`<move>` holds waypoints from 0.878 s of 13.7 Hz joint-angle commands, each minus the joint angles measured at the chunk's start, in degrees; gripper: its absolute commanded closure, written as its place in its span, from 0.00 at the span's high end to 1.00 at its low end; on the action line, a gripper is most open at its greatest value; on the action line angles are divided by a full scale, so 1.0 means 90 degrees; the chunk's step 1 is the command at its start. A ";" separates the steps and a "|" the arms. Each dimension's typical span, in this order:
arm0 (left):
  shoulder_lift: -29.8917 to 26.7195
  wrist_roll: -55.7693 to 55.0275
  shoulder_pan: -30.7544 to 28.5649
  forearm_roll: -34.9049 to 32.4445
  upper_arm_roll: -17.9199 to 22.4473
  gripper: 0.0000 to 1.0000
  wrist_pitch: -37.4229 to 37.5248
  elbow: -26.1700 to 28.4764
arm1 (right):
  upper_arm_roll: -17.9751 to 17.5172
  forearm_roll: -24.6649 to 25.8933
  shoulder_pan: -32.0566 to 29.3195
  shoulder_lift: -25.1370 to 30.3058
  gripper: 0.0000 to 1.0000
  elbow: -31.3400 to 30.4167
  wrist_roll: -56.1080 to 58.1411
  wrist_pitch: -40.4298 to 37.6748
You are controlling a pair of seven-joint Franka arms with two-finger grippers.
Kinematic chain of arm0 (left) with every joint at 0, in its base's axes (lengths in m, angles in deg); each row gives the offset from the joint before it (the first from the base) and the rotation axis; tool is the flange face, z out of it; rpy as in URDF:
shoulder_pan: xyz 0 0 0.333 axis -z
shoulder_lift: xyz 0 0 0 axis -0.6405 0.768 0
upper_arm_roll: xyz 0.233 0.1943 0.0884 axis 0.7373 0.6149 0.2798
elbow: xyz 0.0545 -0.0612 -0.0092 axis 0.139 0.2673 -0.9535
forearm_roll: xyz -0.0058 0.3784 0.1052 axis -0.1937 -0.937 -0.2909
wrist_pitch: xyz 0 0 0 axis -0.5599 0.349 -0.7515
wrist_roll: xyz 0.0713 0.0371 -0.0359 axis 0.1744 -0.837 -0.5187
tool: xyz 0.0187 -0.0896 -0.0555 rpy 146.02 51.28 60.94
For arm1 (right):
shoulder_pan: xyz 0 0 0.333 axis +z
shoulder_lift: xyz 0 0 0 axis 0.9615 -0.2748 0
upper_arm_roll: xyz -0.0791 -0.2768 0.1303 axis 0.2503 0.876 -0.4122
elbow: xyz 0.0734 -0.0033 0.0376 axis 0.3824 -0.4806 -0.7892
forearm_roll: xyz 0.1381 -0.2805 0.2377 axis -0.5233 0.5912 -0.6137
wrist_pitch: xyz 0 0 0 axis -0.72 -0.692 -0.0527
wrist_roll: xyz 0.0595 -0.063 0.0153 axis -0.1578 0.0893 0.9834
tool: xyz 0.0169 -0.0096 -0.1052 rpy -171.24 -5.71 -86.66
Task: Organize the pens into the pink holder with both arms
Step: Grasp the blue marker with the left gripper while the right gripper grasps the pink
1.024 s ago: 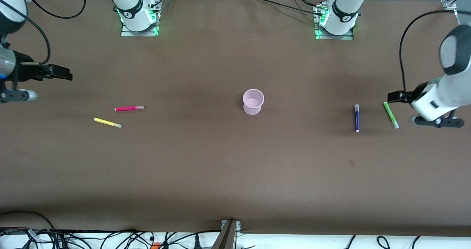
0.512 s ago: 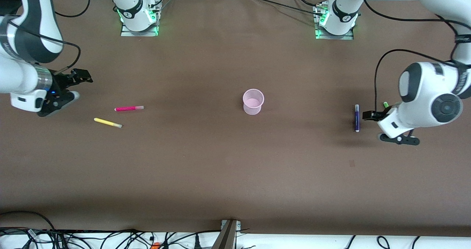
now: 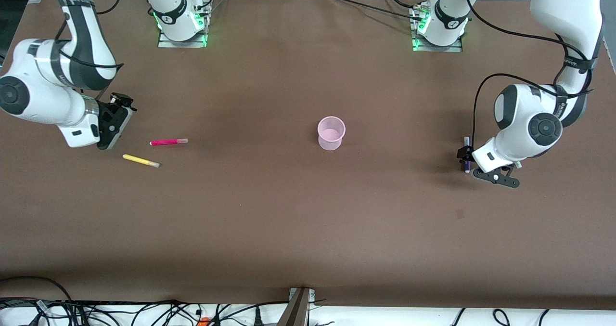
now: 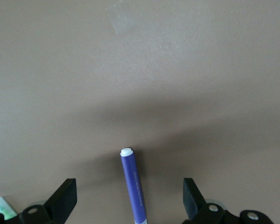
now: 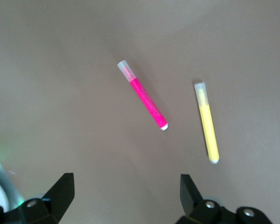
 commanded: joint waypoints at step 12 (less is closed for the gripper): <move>0.0649 -0.0355 -0.0274 -0.0206 -0.0020 0.35 -0.0617 0.0113 | -0.0348 -0.0361 -0.0035 -0.1087 1.00 -0.0623 0.2521 0.2432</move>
